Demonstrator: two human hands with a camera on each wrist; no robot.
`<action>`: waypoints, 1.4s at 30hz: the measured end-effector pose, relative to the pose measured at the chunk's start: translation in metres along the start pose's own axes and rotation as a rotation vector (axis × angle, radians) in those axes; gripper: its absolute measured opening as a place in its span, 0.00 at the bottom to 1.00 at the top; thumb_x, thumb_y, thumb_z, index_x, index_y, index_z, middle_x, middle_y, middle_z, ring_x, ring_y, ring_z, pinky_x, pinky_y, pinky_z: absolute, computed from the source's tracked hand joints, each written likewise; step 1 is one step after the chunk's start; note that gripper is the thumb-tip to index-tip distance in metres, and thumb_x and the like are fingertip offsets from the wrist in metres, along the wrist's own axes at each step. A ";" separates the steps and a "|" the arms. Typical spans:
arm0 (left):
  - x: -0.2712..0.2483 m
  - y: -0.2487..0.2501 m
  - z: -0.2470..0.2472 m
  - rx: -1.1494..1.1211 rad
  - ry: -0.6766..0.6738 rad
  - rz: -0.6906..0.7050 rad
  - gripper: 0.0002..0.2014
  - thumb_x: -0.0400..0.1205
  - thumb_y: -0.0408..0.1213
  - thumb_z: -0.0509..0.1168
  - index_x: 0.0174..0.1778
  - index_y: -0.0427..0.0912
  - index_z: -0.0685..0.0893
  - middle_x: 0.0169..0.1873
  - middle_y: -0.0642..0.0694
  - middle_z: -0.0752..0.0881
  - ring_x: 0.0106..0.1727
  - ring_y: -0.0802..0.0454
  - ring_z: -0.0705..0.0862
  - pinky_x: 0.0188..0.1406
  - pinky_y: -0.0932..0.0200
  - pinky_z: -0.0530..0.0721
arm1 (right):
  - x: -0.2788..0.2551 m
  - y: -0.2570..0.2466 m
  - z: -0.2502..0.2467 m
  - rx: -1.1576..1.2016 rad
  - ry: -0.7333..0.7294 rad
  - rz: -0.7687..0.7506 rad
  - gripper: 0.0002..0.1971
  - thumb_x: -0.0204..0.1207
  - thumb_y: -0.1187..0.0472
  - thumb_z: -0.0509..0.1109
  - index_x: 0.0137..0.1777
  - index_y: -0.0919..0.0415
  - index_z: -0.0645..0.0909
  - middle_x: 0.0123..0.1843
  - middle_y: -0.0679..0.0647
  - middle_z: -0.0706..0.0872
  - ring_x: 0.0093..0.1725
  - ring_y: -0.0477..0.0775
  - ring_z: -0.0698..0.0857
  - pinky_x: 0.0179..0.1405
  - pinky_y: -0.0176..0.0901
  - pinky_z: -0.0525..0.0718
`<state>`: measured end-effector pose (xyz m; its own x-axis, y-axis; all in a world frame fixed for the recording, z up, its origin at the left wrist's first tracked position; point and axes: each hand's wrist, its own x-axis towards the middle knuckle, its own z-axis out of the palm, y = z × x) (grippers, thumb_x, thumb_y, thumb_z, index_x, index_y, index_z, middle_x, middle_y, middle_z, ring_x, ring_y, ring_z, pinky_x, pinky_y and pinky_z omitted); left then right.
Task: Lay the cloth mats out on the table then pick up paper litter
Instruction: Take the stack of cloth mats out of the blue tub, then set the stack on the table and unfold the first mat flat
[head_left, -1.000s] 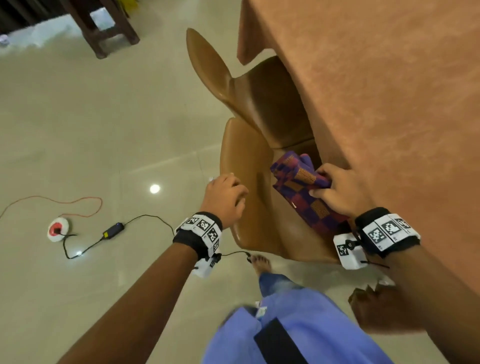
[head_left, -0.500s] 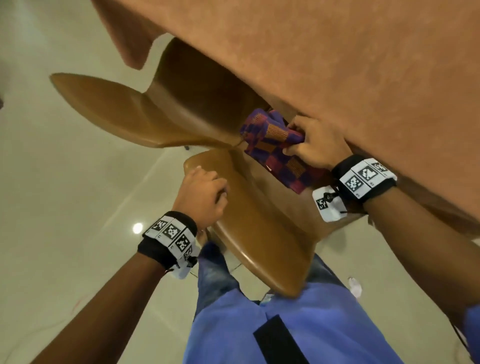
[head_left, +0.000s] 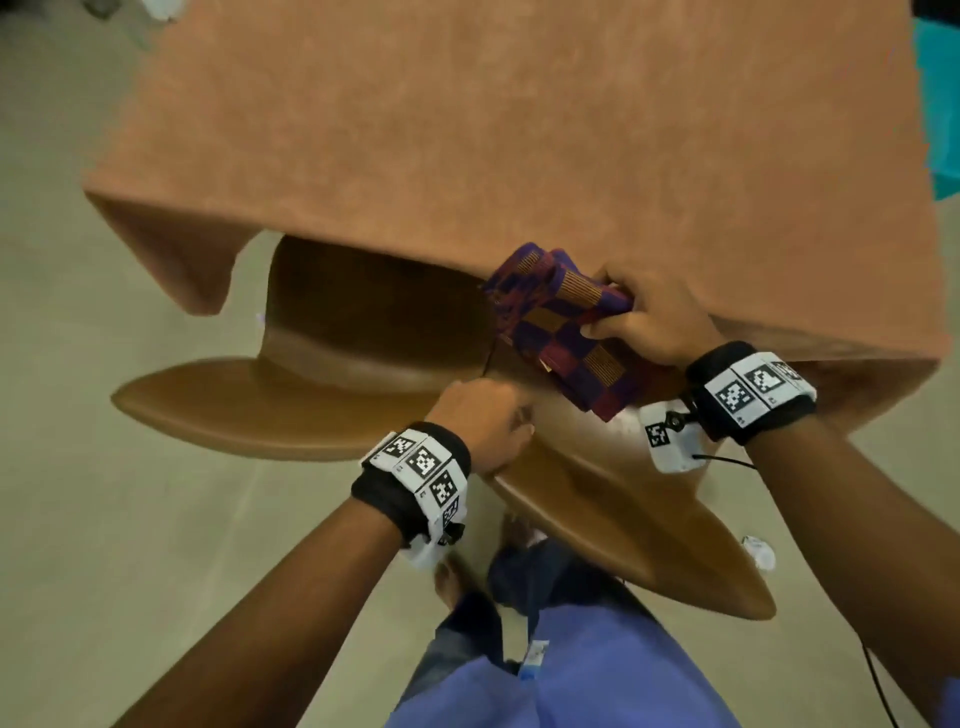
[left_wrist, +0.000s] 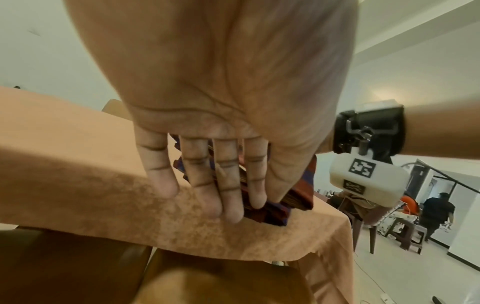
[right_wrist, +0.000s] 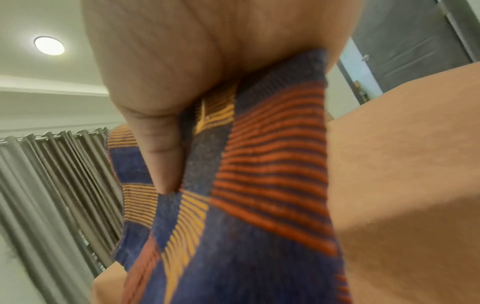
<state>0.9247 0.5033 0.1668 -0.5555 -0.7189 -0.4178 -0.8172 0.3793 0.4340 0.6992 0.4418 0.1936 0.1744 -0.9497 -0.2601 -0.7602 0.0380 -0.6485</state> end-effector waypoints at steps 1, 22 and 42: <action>0.005 -0.006 -0.011 0.011 0.023 -0.005 0.10 0.81 0.48 0.60 0.56 0.54 0.81 0.53 0.52 0.85 0.57 0.48 0.83 0.56 0.48 0.78 | 0.003 0.001 -0.004 0.008 0.019 0.008 0.15 0.67 0.56 0.79 0.49 0.42 0.78 0.43 0.41 0.85 0.45 0.52 0.84 0.43 0.46 0.78; 0.285 -0.208 -0.215 0.242 0.058 -0.304 0.54 0.64 0.57 0.79 0.83 0.53 0.58 0.84 0.40 0.57 0.83 0.40 0.57 0.80 0.45 0.62 | 0.340 0.007 -0.085 0.487 0.611 0.254 0.11 0.67 0.56 0.76 0.47 0.52 0.78 0.49 0.52 0.89 0.49 0.58 0.87 0.52 0.55 0.84; 0.323 -0.244 -0.201 0.008 -0.020 -0.281 0.57 0.57 0.46 0.85 0.80 0.64 0.61 0.85 0.53 0.48 0.85 0.40 0.45 0.75 0.28 0.63 | 0.453 0.067 -0.086 -0.325 0.686 0.096 0.27 0.69 0.40 0.73 0.62 0.55 0.80 0.59 0.58 0.82 0.57 0.61 0.81 0.56 0.52 0.79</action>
<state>0.9755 0.0611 0.0863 -0.3097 -0.7848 -0.5368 -0.9408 0.1709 0.2928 0.6734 -0.0123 0.0939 -0.2491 -0.9310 0.2667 -0.9168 0.1379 -0.3748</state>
